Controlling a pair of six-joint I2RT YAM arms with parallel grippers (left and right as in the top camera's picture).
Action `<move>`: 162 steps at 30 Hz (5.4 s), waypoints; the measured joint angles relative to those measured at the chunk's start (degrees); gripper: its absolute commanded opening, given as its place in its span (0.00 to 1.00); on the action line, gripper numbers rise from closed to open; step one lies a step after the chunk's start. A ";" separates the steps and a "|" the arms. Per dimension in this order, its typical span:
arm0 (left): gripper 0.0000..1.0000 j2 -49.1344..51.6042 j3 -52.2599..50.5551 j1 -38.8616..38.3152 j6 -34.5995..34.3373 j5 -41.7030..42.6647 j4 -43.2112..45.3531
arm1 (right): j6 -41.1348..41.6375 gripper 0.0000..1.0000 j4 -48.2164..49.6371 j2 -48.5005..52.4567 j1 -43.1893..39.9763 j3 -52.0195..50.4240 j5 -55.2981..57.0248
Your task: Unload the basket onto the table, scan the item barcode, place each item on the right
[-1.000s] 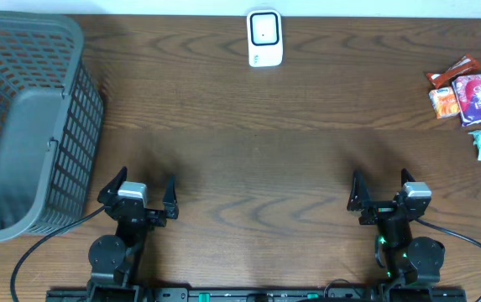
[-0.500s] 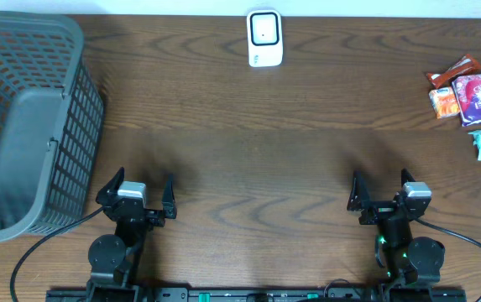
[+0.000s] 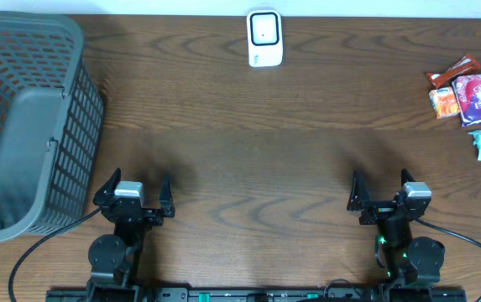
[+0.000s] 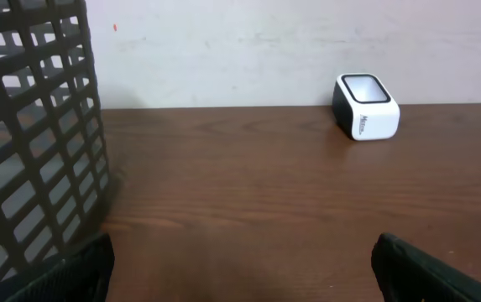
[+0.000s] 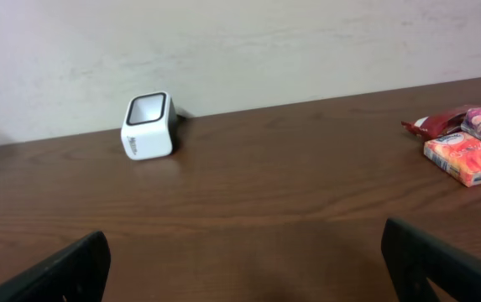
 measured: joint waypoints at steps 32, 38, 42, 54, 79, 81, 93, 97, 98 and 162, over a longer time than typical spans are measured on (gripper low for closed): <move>0.98 0.00 0.02 0.00 -0.17 -0.17 0.02 | 0.00 0.99 0.00 0.00 0.00 0.00 0.00; 0.98 0.00 0.02 0.00 -0.17 -0.17 0.02 | 0.00 0.99 -0.02 0.00 0.00 0.00 0.00; 0.98 0.00 0.02 0.00 -0.17 -0.17 0.02 | -0.24 0.99 -0.04 0.00 -0.02 0.00 0.42; 0.98 0.00 0.02 0.00 -0.17 -0.17 0.02 | -10.60 0.99 -0.15 0.00 -0.13 0.00 1.22; 0.98 0.00 0.02 0.00 -0.35 -0.17 0.02 | -11.91 0.99 -0.15 0.00 -0.13 0.00 1.22; 0.98 0.00 0.02 0.00 -0.37 -0.17 0.02 | -11.91 0.99 -0.15 0.00 -0.13 0.00 1.22; 0.98 0.00 0.00 0.00 -0.59 -0.17 0.02 | -11.93 0.99 -0.15 0.00 -0.13 0.00 1.22; 0.98 0.00 0.02 0.00 -0.59 -0.17 0.02 | -11.93 0.99 -0.15 0.00 -0.13 0.00 1.22; 0.98 0.00 0.02 0.00 -0.59 -0.17 0.02 | -11.93 0.99 -0.15 0.00 -0.13 0.00 1.22; 0.98 0.00 0.02 0.00 -0.61 -0.17 0.02 | -11.93 0.99 -0.15 0.00 -0.13 0.00 1.22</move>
